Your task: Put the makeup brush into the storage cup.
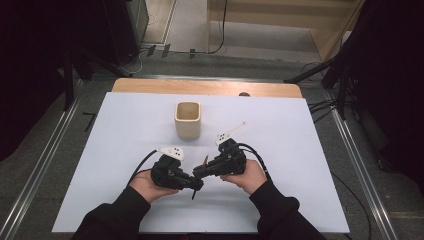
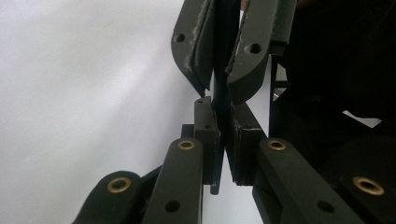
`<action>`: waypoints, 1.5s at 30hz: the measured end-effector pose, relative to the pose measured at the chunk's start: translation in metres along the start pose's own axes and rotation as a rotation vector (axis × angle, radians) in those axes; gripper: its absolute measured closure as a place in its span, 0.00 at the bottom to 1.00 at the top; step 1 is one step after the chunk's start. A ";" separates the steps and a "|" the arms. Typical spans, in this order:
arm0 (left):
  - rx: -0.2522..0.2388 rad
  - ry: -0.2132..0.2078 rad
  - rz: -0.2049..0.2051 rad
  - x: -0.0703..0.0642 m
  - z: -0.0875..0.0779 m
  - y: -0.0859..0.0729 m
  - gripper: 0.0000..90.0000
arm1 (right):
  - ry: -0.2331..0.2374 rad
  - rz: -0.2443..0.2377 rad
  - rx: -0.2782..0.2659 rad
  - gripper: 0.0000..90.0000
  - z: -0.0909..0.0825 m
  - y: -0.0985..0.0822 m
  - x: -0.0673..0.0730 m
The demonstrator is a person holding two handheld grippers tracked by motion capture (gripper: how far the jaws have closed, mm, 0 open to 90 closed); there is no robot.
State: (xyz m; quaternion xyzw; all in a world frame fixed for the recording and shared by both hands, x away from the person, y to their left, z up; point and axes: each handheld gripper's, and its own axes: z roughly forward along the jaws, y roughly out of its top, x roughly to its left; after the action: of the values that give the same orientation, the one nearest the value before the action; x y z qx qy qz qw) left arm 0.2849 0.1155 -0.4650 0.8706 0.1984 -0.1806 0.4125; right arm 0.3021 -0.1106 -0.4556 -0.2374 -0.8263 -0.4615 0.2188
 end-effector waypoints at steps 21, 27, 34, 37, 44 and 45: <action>-0.031 0.007 -0.010 0.001 -0.004 0.000 0.94 | -0.052 0.004 -0.118 0.46 -0.004 -0.004 0.001; -0.054 0.011 -0.022 0.001 -0.006 0.000 0.94 | -0.082 0.023 -0.190 0.40 -0.008 -0.009 0.002; -0.066 0.019 -0.026 0.002 -0.007 0.000 0.94 | -0.125 0.036 -0.255 0.35 -0.009 -0.015 0.006; -0.076 0.020 -0.030 0.002 -0.007 -0.001 0.94 | -0.142 0.040 -0.273 0.32 -0.009 -0.017 0.008; -0.093 0.024 -0.040 0.002 -0.006 -0.001 0.94 | -0.176 0.080 -0.340 0.34 -0.008 -0.023 0.013; -0.095 0.024 -0.041 0.001 -0.006 -0.001 0.94 | -0.183 0.085 -0.350 0.36 -0.009 -0.024 0.014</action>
State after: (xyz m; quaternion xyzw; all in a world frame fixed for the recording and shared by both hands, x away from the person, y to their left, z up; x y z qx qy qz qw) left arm 0.2866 0.1214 -0.4627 0.8478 0.2292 -0.1689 0.4473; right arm 0.2781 -0.1264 -0.4590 -0.3475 -0.7391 -0.5649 0.1175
